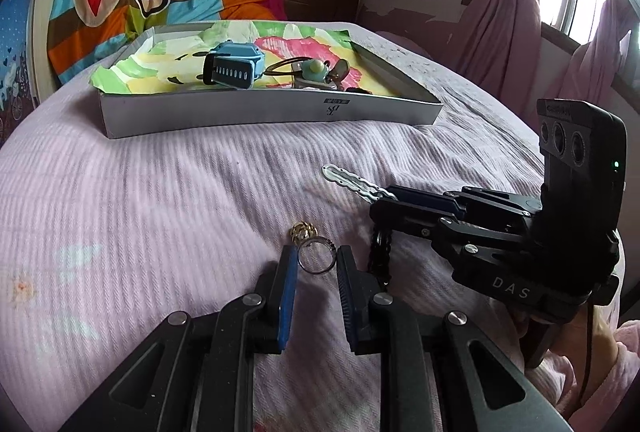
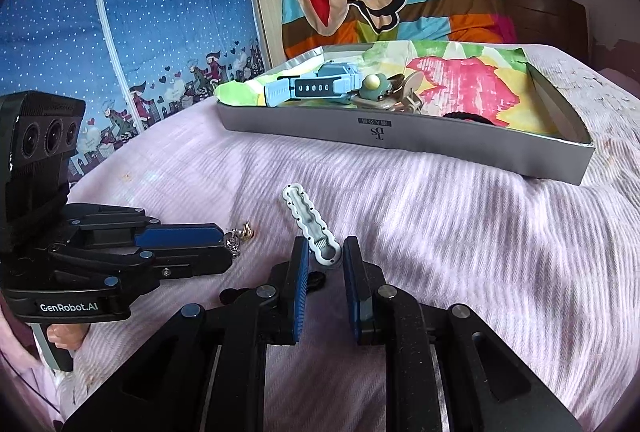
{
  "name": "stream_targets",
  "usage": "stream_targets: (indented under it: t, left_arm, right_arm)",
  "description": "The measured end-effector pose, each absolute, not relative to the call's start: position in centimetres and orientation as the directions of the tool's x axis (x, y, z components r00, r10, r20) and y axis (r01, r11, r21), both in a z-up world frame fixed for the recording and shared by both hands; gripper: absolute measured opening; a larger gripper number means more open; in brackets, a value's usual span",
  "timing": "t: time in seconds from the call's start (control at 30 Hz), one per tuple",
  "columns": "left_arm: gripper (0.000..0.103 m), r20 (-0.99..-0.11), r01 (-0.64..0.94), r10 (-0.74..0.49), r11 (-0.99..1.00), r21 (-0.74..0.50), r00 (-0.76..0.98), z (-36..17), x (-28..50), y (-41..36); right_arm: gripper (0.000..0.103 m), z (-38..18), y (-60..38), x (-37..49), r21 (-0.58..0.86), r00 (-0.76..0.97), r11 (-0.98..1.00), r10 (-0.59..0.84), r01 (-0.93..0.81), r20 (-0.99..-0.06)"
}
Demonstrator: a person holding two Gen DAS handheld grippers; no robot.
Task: Organize jewelry
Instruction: 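Carry the white clip and gold ring into the tray with both grippers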
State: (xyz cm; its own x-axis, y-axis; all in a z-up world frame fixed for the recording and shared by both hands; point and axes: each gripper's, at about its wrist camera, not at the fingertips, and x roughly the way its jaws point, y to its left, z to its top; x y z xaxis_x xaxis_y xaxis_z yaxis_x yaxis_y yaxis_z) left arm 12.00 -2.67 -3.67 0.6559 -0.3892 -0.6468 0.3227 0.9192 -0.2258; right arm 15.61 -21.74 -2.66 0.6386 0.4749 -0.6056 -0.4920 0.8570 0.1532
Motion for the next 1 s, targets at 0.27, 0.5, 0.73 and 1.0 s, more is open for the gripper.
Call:
stream_targets:
  t: [0.27, 0.5, 0.73, 1.0]
  left_arm:
    - [0.019, -0.6, 0.33, -0.4, 0.916, -0.229, 0.692, -2.9, 11.3, -2.4]
    - [0.019, -0.576, 0.307, -0.391, 0.921, -0.242, 0.718, -1.9, 11.6, -1.9]
    - [0.019, -0.547, 0.261, -0.356, 0.934, -0.246, 0.757, -1.1, 11.5, -1.4]
    - [0.019, -0.505, 0.22, -0.321, 0.943, -0.25, 0.801, 0.1, 12.1, -1.2]
  right_arm:
    - [0.015, -2.2, -22.9, 15.6, 0.188, 0.675, 0.867, 0.48, -0.461, -0.559]
    - [0.015, -1.6, -23.2, 15.0, 0.188, 0.711, 0.876, 0.472, -0.443, -0.522]
    - [0.015, -1.0, -24.4, 14.6, 0.214, 0.75, 0.889, 0.457, -0.406, -0.478]
    - [0.015, 0.0, -24.9, 14.9, 0.231, 0.782, 0.894, 0.447, -0.383, -0.434]
